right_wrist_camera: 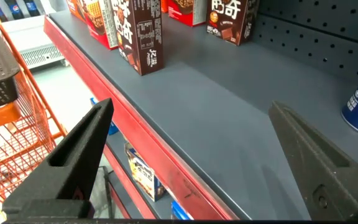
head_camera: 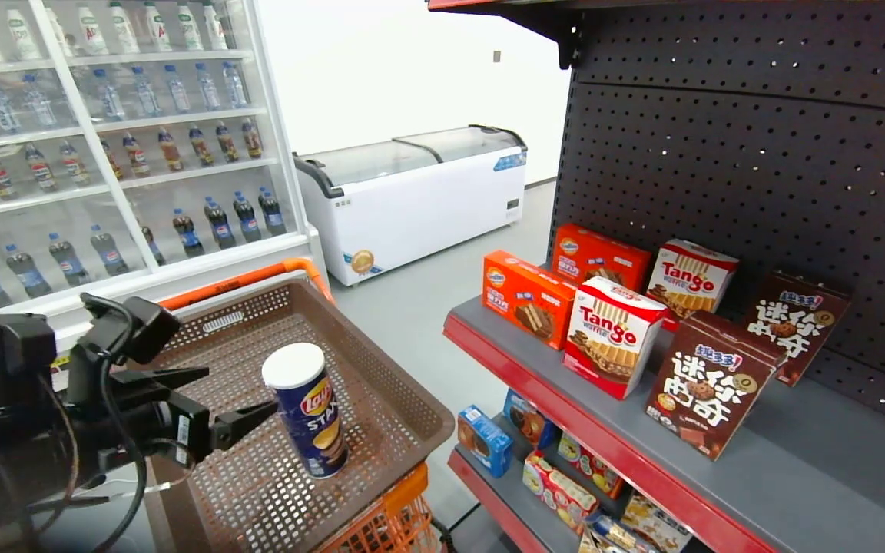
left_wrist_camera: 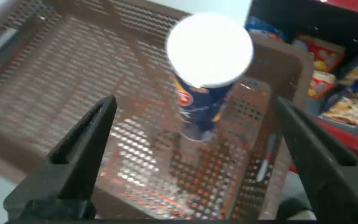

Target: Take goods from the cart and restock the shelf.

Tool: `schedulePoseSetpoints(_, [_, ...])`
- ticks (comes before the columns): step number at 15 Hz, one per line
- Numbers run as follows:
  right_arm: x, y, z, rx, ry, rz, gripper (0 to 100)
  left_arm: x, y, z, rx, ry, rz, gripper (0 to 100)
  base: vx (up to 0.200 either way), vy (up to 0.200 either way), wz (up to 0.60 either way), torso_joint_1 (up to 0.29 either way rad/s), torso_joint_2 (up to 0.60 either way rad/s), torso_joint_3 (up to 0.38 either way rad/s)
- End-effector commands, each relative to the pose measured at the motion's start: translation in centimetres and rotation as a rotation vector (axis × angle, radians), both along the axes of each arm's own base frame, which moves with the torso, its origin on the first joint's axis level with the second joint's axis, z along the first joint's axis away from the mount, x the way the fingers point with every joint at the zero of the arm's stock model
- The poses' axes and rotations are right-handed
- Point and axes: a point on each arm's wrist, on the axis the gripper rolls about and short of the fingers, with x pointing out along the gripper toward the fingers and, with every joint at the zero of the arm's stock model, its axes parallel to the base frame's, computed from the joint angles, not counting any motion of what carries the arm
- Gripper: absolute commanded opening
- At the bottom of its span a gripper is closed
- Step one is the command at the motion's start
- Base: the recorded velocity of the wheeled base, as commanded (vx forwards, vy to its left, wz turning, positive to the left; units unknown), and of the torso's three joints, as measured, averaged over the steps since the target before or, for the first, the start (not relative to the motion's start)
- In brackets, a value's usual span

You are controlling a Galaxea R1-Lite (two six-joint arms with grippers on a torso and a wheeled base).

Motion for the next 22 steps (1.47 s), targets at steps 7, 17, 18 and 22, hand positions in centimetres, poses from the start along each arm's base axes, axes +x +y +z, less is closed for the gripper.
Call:
schedulePoseSetpoints(7, [0.0, 0.0, 0.0, 0.000, 0.002, 0.001, 100, 3.4, -1.4, -6.7, -0.004, 0.123, -0.020, 100, 0.000, 0.000, 0.00, 0.000, 0.00, 0.000])
schedulePoseSetpoints(17, [0.0, 0.0, 0.0, 0.000, 0.000, 0.001, 100, 6.8, -3.3, -10.9, -0.012, 0.009, -0.074, 100, 0.000, 0.000, 0.00, 0.000, 0.00, 0.000])
schedulePoseSetpoints(18, [0.0, 0.0, 0.0, 0.000, 0.000, 0.001, 100, 7.0, -3.4, -11.0, -0.012, -0.015, -0.077, 100, 0.000, 0.000, 0.00, 0.000, 0.00, 0.000])
schedulePoseSetpoints(22, [0.0, 0.0, 0.0, 0.000, 0.002, 0.001, 100, 7.3, -3.5, -11.5, -0.013, -0.037, -0.080, 100, 0.000, 0.000, 0.00, 0.000, 0.00, 0.000])
